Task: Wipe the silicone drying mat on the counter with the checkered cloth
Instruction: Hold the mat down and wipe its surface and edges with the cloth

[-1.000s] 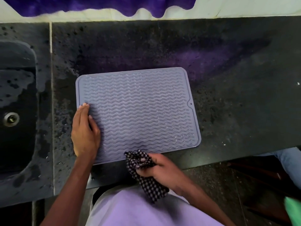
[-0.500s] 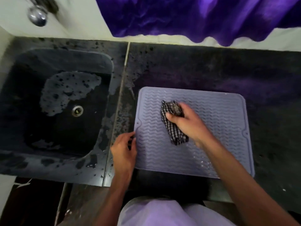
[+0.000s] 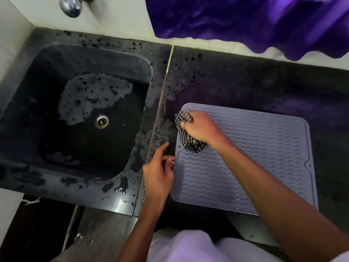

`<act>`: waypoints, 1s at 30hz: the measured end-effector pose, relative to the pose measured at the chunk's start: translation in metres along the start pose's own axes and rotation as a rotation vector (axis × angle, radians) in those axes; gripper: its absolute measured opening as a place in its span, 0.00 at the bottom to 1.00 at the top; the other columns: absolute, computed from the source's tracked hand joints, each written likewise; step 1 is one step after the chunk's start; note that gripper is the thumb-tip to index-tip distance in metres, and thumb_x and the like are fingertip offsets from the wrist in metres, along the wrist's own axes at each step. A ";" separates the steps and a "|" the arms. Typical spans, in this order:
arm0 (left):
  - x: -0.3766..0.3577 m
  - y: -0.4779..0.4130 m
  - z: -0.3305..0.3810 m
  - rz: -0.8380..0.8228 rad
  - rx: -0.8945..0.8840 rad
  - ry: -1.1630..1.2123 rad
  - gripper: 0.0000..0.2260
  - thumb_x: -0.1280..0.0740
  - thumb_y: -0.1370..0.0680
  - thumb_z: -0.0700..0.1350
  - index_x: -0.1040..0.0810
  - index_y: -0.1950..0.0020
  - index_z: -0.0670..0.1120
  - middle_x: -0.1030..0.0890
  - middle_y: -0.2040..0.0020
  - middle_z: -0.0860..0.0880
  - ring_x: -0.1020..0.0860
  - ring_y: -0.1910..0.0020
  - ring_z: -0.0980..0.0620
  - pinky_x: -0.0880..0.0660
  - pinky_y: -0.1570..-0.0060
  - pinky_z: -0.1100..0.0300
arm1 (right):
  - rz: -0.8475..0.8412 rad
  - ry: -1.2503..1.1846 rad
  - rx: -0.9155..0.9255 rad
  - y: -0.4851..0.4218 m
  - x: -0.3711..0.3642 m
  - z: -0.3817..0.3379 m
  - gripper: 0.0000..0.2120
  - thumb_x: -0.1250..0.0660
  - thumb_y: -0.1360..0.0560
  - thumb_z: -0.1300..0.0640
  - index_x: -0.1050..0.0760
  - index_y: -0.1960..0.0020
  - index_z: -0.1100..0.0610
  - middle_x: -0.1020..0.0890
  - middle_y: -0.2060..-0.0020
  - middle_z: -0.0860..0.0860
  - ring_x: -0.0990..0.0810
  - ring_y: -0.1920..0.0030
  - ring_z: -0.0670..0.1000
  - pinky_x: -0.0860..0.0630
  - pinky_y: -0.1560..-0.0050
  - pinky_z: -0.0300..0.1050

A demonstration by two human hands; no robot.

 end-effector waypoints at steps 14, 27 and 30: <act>-0.006 -0.003 0.009 -0.003 -0.102 -0.070 0.20 0.32 0.22 0.35 0.24 0.31 0.45 0.14 0.50 0.50 0.16 0.54 0.55 0.25 0.48 0.67 | -0.069 -0.009 -0.016 0.113 -0.045 0.036 0.17 0.34 0.23 0.52 0.28 0.35 0.51 0.17 0.45 0.55 0.20 0.43 0.57 0.24 0.43 0.48; -0.025 -0.077 0.018 -0.129 -0.551 -0.502 0.12 0.26 0.25 0.49 0.15 0.43 0.48 0.14 0.46 0.53 0.26 0.51 0.44 0.22 0.55 0.50 | -0.007 0.015 0.056 0.128 -0.059 0.037 0.13 0.36 0.24 0.53 0.28 0.41 0.56 0.18 0.49 0.59 0.21 0.46 0.61 0.24 0.49 0.51; -0.024 -0.074 0.018 -0.131 -0.571 -0.595 0.17 0.24 0.28 0.55 0.15 0.43 0.48 0.14 0.47 0.53 0.25 0.51 0.42 0.21 0.58 0.50 | -0.058 0.027 0.078 0.148 -0.068 0.042 0.12 0.36 0.24 0.53 0.28 0.41 0.54 0.18 0.48 0.59 0.22 0.44 0.61 0.28 0.48 0.50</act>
Point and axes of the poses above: each hand's wrist, its own y-axis away from the middle knuckle, its own x-axis out of the back of the hand, z = x × y, the point moved 3 cm from there along -y, towards the middle knuckle
